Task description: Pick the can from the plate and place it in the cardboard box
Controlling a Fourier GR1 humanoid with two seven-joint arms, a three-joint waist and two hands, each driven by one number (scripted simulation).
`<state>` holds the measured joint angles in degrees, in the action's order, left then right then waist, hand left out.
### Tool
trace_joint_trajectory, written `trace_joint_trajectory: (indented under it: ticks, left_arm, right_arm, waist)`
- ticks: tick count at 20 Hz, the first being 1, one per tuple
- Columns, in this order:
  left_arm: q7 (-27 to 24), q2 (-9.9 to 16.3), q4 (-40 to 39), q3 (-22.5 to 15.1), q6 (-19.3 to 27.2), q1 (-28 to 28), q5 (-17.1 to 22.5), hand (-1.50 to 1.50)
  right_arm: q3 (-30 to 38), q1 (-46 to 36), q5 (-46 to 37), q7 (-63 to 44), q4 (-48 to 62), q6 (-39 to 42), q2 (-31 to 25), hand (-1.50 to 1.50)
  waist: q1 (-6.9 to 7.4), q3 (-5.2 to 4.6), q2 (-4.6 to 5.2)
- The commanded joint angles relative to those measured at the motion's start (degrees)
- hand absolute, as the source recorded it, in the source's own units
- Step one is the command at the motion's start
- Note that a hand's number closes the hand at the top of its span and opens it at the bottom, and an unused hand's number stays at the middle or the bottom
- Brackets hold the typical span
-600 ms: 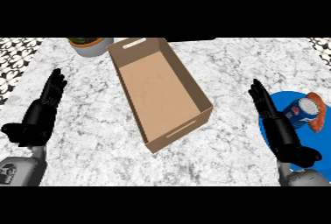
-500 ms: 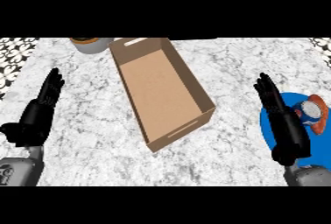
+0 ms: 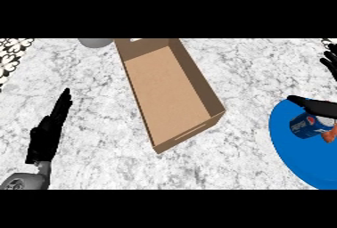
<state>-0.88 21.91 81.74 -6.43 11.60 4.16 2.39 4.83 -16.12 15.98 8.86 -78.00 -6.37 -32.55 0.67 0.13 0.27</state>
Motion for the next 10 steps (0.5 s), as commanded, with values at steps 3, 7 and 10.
trace_joint_trajectory:
  ticks: [3,7,10]
  left_arm:
    - [2.0,-0.1,1.0,0.2,-0.6,-2.5,-1.3,0.00]
    - [5.5,-1.3,5.0,-2.0,2.0,-2.7,-3.6,0.00]
    - [4.7,-0.2,4.8,-0.7,0.0,-2.8,-1.9,0.00]
  right_arm:
    - [8.6,-6.0,4.4,9.4,18.6,11.1,-4.0,-1.50]
    - [2.5,-0.7,-5.2,9.4,15.3,15.0,-12.7,-1.50]
    - [-0.4,-0.5,-11.0,8.1,14.3,17.4,-19.5,-1.50]
  waist:
    - [0.18,-0.07,-0.02]
    - [0.14,-0.07,-0.17]
    - [0.12,-0.15,-0.21]
